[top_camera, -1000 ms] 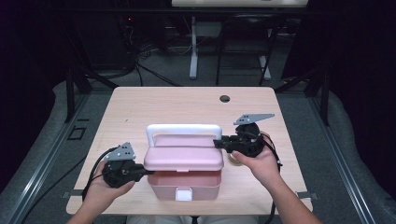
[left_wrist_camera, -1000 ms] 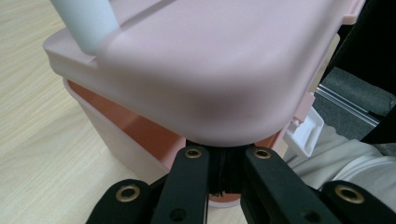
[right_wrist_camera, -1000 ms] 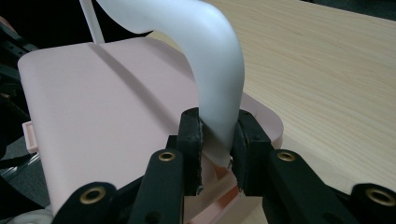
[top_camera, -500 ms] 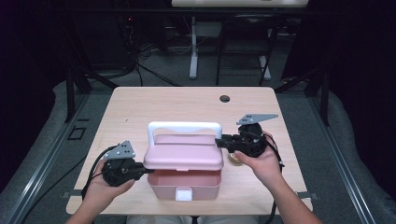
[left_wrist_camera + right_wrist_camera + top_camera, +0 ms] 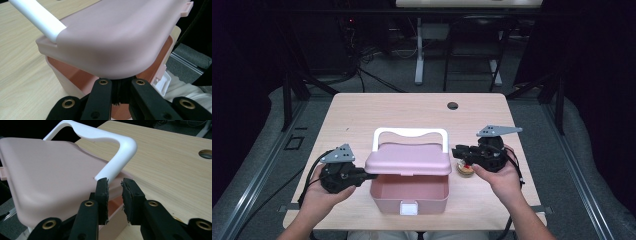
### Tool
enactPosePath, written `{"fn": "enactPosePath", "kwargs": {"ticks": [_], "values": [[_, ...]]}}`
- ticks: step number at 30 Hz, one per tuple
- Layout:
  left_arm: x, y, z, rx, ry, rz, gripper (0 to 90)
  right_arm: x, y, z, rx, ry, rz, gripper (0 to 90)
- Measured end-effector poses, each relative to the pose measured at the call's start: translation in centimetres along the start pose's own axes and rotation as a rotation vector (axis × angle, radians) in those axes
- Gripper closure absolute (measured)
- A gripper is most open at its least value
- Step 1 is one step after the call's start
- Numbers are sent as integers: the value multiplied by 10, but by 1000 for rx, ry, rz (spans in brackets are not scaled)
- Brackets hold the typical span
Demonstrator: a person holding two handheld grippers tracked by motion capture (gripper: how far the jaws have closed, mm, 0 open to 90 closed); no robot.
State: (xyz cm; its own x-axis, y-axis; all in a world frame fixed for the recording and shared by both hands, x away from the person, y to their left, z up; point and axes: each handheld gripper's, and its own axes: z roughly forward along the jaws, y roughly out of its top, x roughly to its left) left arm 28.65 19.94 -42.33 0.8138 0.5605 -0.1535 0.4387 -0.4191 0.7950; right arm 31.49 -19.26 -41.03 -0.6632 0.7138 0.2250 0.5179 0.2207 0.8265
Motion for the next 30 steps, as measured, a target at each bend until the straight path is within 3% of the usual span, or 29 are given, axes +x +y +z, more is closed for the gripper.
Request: {"fn": "enactPosePath", "kwargs": {"ticks": [20, 30], "values": [[9, 24, -5, -7, 19, -9, 899, -7, -32, 4, 15, -7, 18, 791], [13, 32, -5, -7, 21, -12, 898, -1, -45, 11, 36, -33, 3, 784]]}}
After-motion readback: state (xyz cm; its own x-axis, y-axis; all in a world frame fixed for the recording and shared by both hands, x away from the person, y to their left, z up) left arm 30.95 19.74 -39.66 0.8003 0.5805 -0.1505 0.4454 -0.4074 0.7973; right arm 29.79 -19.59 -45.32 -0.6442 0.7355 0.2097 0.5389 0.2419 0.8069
